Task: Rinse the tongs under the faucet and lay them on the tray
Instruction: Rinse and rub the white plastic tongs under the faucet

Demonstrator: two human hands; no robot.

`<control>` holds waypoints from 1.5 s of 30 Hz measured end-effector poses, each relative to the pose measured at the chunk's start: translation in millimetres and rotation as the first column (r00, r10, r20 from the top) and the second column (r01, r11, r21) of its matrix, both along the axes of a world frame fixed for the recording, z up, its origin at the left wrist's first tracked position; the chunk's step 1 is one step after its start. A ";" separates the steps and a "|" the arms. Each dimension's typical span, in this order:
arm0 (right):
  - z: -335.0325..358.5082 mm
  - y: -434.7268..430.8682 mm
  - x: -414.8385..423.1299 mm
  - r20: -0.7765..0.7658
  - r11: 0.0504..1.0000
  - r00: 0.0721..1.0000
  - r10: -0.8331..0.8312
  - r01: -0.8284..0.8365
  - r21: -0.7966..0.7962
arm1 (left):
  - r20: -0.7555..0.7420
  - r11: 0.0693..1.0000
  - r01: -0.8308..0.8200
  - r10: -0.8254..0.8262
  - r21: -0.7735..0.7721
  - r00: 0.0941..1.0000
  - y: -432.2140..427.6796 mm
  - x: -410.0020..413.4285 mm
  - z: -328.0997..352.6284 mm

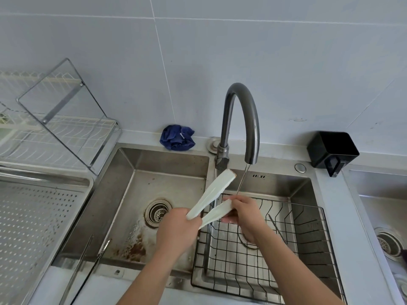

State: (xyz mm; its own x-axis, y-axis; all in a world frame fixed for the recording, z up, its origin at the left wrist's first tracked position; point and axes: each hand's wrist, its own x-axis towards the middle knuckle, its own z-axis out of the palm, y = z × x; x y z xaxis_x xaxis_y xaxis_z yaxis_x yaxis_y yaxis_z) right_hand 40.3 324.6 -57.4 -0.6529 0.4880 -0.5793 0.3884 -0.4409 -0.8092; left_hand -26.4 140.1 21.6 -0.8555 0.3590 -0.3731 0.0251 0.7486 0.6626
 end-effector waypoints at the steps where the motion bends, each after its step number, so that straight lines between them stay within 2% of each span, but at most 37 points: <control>1: 1.4 2.1 1.3 -0.015 1.000 1.000 0.003 -0.003 -0.013 | -0.013 1.000 0.010 -0.010 -0.006 1.000 0.2 -1.9 -1.1; 6: 7.5 11.0 -3.7 0.027 0.991 1.000 -0.007 0.003 0.134 | -0.008 0.998 0.025 -0.024 0.063 1.000 8.0 -2.3 -1.2; 8: 10.3 13.1 -6.2 0.000 0.998 1.000 0.002 -0.002 0.069 | -0.041 0.999 0.012 -0.010 0.052 0.999 8.6 -2.4 -2.1; 12: 12.1 17.6 -4.9 -0.124 0.975 0.992 0.017 -0.044 -0.217 | -0.084 0.999 0.028 -0.031 -0.029 0.996 6.0 -8.8 -4.2; 13: 12.4 18.0 -4.9 -0.120 0.976 0.992 0.031 -0.056 -0.209 | -0.104 0.998 0.032 -0.038 -0.058 0.994 6.6 -9.5 -3.9; 16: 8.9 15.8 -6.2 -0.038 0.997 0.997 0.065 -0.066 -0.032 | -0.173 0.992 0.038 -0.058 -0.118 0.983 12.3 -8.8 -1.7; 17: 6.9 15.2 -6.8 -0.037 0.999 0.998 0.045 -0.046 -0.029 | -0.183 0.990 0.048 -0.071 -0.130 0.980 14.7 -8.5 -1.1; 19: 3.8 15.6 -6.5 -0.097 0.982 0.995 -0.029 0.010 -0.187 | -0.195 0.987 0.064 -0.093 -0.150 0.976 17.6 -9.2 -0.9; 21: 1.8 18.9 -4.5 -0.173 0.919 0.977 -0.122 0.045 -0.391 | -0.203 0.987 0.061 -0.092 -0.152 0.975 17.6 -11.2 -2.0; 23: 1.0 20.9 -5.1 -0.228 0.900 0.965 -0.131 0.019 -0.436 | -0.212 0.988 0.050 -0.081 -0.146 0.974 17.5 -12.9 -4.1; 25: 2.5 16.2 -8.1 -0.220 0.953 0.973 -0.063 -0.007 -0.302 | -0.218 0.988 0.036 -0.068 -0.149 0.974 19.4 -11.9 -5.8; 28: 6.4 4.8 -15.2 -0.102 0.998 0.994 0.045 -0.049 -0.042 | -0.227 0.986 0.026 -0.064 -0.165 0.972 21.9 -7.7 -5.9; 32: 10.3 6.5 -19.9 -0.028 0.997 0.999 0.030 -0.028 0.075 | -0.089 0.999 -0.045 0.045 0.005 0.995 18.1 -7.8 -13.5; 35: 10.4 11.6 -18.9 -0.010 0.997 1.000 -0.024 0.024 0.079 | -0.050 0.992 -0.095 0.099 0.079 0.994 15.4 -8.0 -19.4; 39: 11.4 10.1 -13.2 -0.143 0.997 0.989 -0.042 0.033 -0.067 | 0.029 0.980 -0.121 0.117 0.160 0.993 12.3 -6.4 -22.3; 43: 9.2 9.8 -8.6 -0.032 0.991 0.997 -0.068 0.071 0.115 | 0.211 0.939 -0.201 0.145 0.278 0.967 12.1 -1.1 -27.9; 45: 10.7 8.4 -6.4 -0.060 0.991 0.993 -0.104 0.109 0.084 | 0.261 0.926 -0.235 0.159 0.295 0.952 14.6 1.9 -31.6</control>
